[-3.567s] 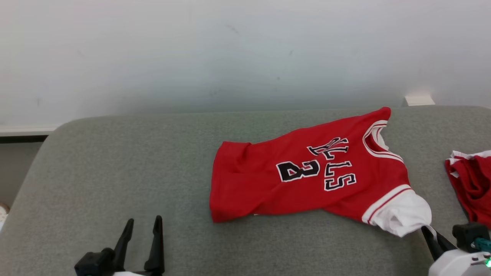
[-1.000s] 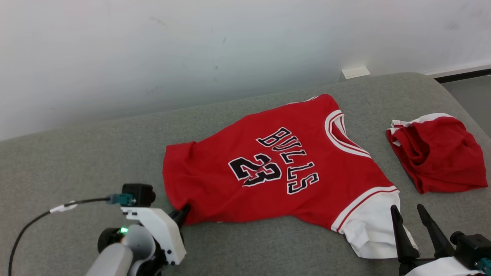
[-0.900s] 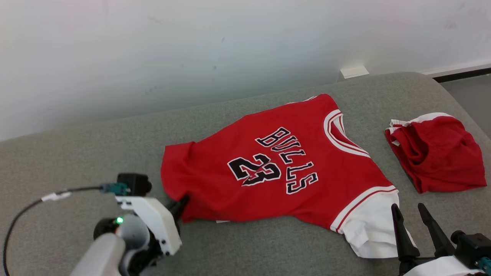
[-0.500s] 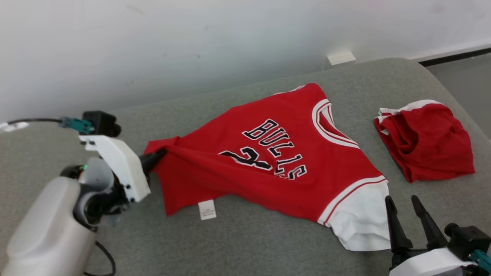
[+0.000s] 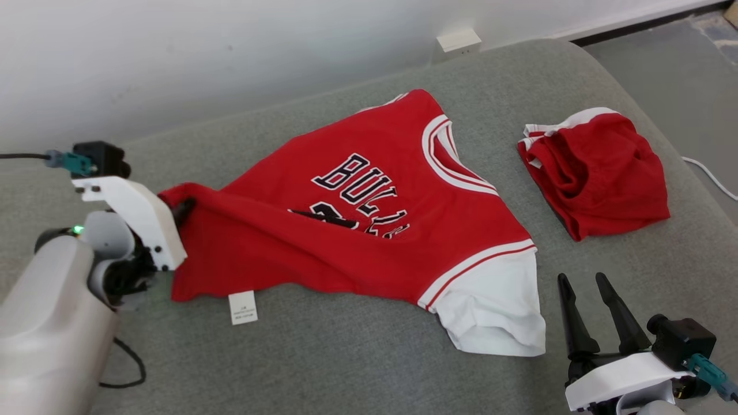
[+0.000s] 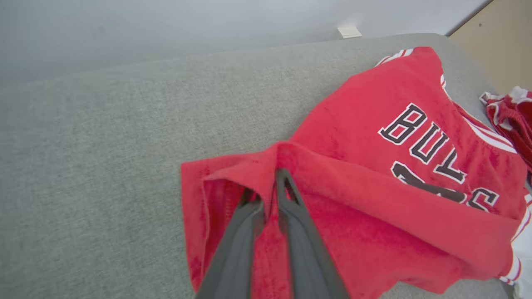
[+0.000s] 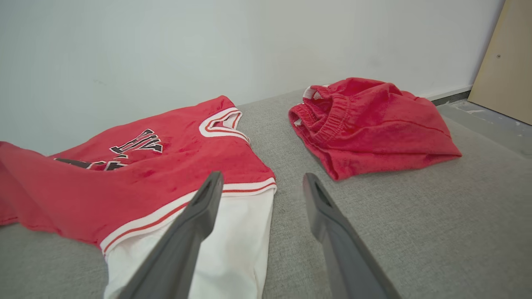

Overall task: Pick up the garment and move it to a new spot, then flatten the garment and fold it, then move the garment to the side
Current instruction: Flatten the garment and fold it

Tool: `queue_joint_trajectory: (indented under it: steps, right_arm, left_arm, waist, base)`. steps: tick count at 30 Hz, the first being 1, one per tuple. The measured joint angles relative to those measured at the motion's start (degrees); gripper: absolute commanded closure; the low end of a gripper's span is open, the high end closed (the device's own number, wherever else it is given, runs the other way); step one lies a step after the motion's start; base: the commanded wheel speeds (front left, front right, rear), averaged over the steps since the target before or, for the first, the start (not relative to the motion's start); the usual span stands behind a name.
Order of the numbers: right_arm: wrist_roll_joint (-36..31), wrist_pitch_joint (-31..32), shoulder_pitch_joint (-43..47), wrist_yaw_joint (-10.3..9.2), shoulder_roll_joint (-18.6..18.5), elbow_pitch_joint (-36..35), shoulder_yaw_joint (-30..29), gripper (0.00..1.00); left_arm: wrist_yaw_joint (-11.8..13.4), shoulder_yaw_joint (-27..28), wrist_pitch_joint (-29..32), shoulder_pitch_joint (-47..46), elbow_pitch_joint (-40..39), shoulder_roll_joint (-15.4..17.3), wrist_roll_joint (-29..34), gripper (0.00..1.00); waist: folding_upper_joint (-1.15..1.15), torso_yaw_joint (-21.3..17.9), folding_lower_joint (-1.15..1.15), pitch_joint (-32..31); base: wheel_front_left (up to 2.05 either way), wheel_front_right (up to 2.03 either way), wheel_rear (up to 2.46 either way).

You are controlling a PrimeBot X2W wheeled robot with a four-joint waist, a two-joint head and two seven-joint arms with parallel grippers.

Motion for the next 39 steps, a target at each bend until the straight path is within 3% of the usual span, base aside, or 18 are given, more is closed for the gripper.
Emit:
queue_joint_trajectory:
  steps: [7, 17, 27, 34, 39]
  right_arm:
    - [0.12, -0.12, 0.07, 0.0, -0.73, 1.63, -0.59, 0.0]
    - [-0.55, -0.23, 2.36, 0.0, -2.79, 1.38, -1.53, 0.0]
    - [-1.0, 1.63, 3.44, 0.0, -3.44, -0.81, -2.0, 0.0]
    - [-1.31, 2.56, 3.17, -0.01, -3.45, -1.96, -1.48, 0.0]
    - [-1.31, 2.61, 3.16, -0.01, -3.52, -2.07, -1.48, 0.0]
  left_arm:
    - [-0.04, -6.83, -0.77, -0.44, -0.52, 0.13, -3.49, 0.0]
    - [-0.04, -12.58, -8.14, 2.9, -6.61, 3.87, -5.43, 0.0]
    - [4.25, -16.52, -14.19, 11.93, -4.8, -1.52, -3.23, 0.0]
    - [6.79, -16.86, -17.17, 10.68, 3.96, -7.45, -2.99, 0.0]
    - [8.03, -16.86, -19.96, 7.96, 10.22, -9.0, -1.76, 0.0]
  waist:
    - [0.0, 1.65, 0.0, -1.65]
    - [0.0, 7.2, -0.01, -7.1]
    - [0.0, 10.44, -0.01, -8.02]
    - [0.0, 9.53, -0.01, -6.73]
    - [0.0, 8.45, -0.01, -6.0]
  base:
    - [0.0, 0.0, 0.0]
    - [0.0, 0.0, 0.0]
    - [0.0, 0.0, 0.0]
    - [0.0, 0.0, 0.0]
    - [0.0, 0.0, 0.0]
